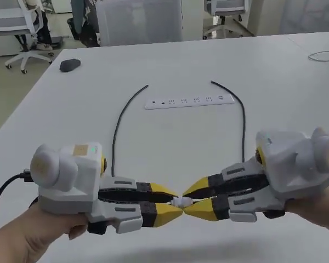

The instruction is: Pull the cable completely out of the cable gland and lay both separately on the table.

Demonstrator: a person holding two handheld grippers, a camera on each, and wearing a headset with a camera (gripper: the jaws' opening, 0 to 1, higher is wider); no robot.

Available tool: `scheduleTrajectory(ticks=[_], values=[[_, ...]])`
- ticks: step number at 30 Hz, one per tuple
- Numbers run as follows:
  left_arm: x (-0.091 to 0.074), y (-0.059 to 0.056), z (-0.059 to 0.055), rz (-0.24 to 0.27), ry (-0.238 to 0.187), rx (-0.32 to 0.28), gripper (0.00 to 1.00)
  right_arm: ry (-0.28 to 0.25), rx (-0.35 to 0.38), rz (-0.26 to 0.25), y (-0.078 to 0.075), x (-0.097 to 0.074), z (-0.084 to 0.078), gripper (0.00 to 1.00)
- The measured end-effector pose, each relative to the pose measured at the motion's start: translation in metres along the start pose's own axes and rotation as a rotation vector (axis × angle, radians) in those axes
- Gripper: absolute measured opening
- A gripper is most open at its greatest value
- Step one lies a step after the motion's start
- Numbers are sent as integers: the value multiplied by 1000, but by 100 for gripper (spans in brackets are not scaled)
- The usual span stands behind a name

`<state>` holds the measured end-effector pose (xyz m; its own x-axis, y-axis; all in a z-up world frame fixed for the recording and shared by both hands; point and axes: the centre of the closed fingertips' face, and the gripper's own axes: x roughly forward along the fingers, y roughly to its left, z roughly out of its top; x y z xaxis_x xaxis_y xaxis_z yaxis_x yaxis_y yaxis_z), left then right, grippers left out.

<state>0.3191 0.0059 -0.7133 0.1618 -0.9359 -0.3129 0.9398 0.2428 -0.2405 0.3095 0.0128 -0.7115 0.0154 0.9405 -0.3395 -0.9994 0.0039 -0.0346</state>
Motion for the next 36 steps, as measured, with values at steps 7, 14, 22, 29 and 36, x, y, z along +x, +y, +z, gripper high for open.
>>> scheduleTrajectory(ticks=[7,14,22,29,36], values=[[0,-2,0,8,-1,2,15,32,-5,-12,1,-1,-3,8],[-6,-1,-3,31,12,8,15,123,28,-46,-3,-10,-20,9],[-4,-4,-3,34,20,17,15,117,22,-55,-2,-9,-16,1],[-6,-4,-4,46,30,32,14,152,10,-76,0,-15,-23,0],[-8,-7,-3,52,22,38,14,194,88,-158,-4,-41,-44,0]])
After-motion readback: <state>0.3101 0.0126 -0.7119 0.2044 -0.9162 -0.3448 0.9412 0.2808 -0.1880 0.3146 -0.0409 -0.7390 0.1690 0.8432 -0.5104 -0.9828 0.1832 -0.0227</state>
